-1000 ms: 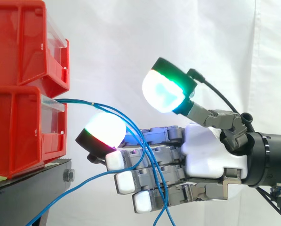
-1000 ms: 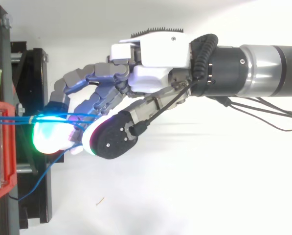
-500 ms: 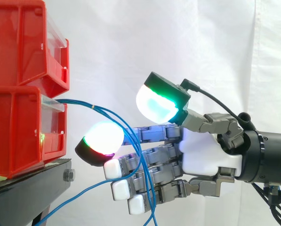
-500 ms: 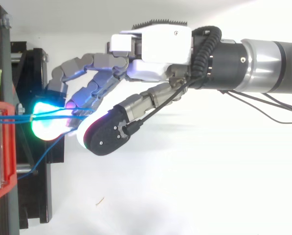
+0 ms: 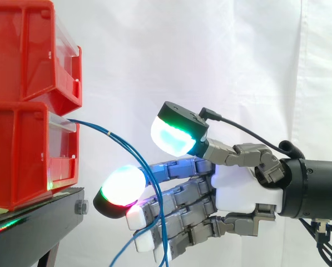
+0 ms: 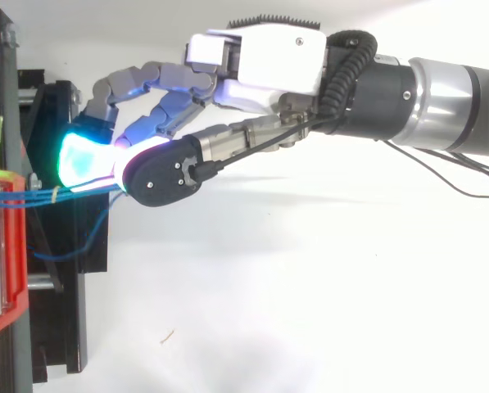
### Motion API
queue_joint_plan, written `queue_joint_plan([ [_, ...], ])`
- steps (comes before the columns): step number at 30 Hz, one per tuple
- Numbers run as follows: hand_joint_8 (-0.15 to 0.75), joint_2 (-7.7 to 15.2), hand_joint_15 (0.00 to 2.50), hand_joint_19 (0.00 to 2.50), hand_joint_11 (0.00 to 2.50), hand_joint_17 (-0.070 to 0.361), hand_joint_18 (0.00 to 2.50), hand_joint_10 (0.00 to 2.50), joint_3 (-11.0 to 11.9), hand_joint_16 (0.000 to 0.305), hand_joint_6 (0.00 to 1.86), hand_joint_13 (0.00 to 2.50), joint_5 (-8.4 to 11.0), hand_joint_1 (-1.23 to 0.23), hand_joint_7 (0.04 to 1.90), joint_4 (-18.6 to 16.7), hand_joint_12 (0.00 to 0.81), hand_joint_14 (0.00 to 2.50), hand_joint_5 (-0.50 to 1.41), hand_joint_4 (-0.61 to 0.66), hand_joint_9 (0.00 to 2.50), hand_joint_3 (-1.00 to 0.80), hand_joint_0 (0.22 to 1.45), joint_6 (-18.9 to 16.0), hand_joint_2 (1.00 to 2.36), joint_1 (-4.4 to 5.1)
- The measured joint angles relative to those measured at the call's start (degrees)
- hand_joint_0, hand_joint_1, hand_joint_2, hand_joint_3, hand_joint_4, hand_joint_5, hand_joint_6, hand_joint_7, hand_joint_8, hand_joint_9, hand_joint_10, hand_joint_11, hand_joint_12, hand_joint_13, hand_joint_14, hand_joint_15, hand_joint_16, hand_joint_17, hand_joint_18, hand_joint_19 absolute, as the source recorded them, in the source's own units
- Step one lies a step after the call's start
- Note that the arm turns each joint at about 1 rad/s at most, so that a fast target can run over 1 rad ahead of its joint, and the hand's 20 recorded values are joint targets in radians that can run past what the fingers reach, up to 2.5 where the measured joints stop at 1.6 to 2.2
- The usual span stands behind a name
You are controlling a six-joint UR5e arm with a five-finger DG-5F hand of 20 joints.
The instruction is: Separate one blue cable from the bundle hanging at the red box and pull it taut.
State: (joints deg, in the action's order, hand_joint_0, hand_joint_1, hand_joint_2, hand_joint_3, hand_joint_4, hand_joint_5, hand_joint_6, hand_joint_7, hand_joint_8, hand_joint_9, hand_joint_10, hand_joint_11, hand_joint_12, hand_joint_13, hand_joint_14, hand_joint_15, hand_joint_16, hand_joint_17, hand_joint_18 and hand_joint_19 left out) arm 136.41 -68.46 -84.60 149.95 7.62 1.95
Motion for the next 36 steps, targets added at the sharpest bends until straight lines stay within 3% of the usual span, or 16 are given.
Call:
queue_joint_plan([
  [17, 0.265, -0.1, 0.44, 0.44, 0.53, 0.091, 0.79, 0.02, 1.2, 0.040, 0.50, 0.89, -0.47, -0.63, 1.06, 0.9, 0.312, 0.02, -0.16, 0.20, 0.85, -0.47, 0.60, -0.8, 1.00, 0.71],
  [24, 0.260, -0.1, 0.46, 0.44, 0.59, 0.091, 0.80, 0.02, 2.6, 0.040, 0.50, 0.91, -4.34, -0.67, 1.08, 2.1, 0.311, 0.02, -0.16, 0.19, 0.88, -0.42, 0.62, -5.5, 1.01, 0.69],
  [29, 0.262, -0.1, 0.48, 0.45, 0.64, 0.090, 0.81, 0.02, 2.7, 0.040, 0.50, 0.93, -5.07, -0.68, 1.09, 2.2, 0.307, 0.02, -0.16, 0.20, 0.90, -0.42, 0.62, -8.5, 1.01, 0.83],
  [36, 0.261, -0.1, 0.50, 0.45, 0.71, 0.090, 0.82, 0.02, 2.8, 0.040, 0.50, 0.95, -5.28, -0.71, 1.18, 2.0, 0.306, 0.02, -0.15, 0.18, 0.94, -0.25, 0.66, -11.0, 1.02, 1.26],
])
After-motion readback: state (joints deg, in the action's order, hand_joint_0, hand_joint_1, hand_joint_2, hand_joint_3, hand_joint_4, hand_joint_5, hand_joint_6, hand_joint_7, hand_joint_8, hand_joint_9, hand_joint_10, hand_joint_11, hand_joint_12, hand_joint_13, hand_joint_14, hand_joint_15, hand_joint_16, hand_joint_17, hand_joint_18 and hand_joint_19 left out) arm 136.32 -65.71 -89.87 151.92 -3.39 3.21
